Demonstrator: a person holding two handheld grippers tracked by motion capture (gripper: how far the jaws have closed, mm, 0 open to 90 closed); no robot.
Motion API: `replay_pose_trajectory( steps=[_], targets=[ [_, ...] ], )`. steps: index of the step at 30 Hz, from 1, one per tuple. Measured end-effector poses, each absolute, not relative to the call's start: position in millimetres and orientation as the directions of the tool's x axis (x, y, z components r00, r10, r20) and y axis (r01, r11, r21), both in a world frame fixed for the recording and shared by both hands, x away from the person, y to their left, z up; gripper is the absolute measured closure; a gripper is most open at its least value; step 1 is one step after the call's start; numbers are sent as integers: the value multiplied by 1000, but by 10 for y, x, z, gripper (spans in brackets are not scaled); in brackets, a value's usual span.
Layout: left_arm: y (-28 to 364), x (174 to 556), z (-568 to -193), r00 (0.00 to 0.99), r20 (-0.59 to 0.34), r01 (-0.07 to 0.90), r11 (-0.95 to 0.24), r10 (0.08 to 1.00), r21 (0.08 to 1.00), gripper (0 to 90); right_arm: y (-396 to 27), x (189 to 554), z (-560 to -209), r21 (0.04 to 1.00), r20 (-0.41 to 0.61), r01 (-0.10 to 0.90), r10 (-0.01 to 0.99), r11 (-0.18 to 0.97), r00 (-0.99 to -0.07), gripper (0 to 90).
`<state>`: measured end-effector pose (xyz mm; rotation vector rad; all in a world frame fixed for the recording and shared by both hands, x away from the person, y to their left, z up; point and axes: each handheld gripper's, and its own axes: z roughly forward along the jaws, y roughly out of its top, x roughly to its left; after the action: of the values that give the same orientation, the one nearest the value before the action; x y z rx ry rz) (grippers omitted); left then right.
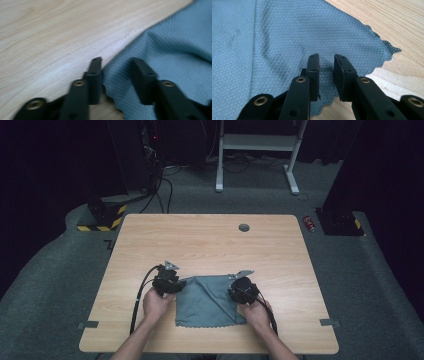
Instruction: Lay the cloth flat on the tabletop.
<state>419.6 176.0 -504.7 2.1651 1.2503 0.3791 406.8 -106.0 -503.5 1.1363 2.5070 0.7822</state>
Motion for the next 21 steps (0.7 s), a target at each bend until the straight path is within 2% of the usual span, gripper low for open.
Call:
replay_pose_trajectory(
  steps=[2, 5, 8, 11, 15, 19, 21],
  targets=[
    [1748, 4202, -5064, 535, -59, 680, -388, 843, 622, 770, -1058, 4067, -5035, 580, -30, 607, 759, 543, -651, 744],
    [1743, 4184, -5045, 545, -62, 670, -390, 836, 632, 879, -1054, 4064, -5035, 579, -30, 610, 762, 541, -647, 744],
    [1723, 4120, -4982, 565, -44, 639, -404, 824, 654, 886, -1055, 4063, -5034, 578, -31, 609, 761, 543, -649, 744],
    [1609, 3871, -4823, 669, 42, 518, -506, 742, 689, 887, -1058, 4064, -5036, 579, -32, 606, 758, 545, -652, 744],
    [1434, 3613, -4851, 774, 56, 450, -609, 631, 653, 887, -1058, 4062, -5036, 579, -31, 607, 759, 544, -651, 744],
    [1321, 3474, -5002, 815, 44, 443, -670, 578, 596, 886, -1061, 4066, -5036, 580, -33, 603, 756, 548, -654, 744],
    [1328, 3432, -5046, 811, 17, 456, -652, 584, 606, 882, -1061, 4068, -5036, 579, -31, 604, 755, 548, -655, 743]
  ],
)
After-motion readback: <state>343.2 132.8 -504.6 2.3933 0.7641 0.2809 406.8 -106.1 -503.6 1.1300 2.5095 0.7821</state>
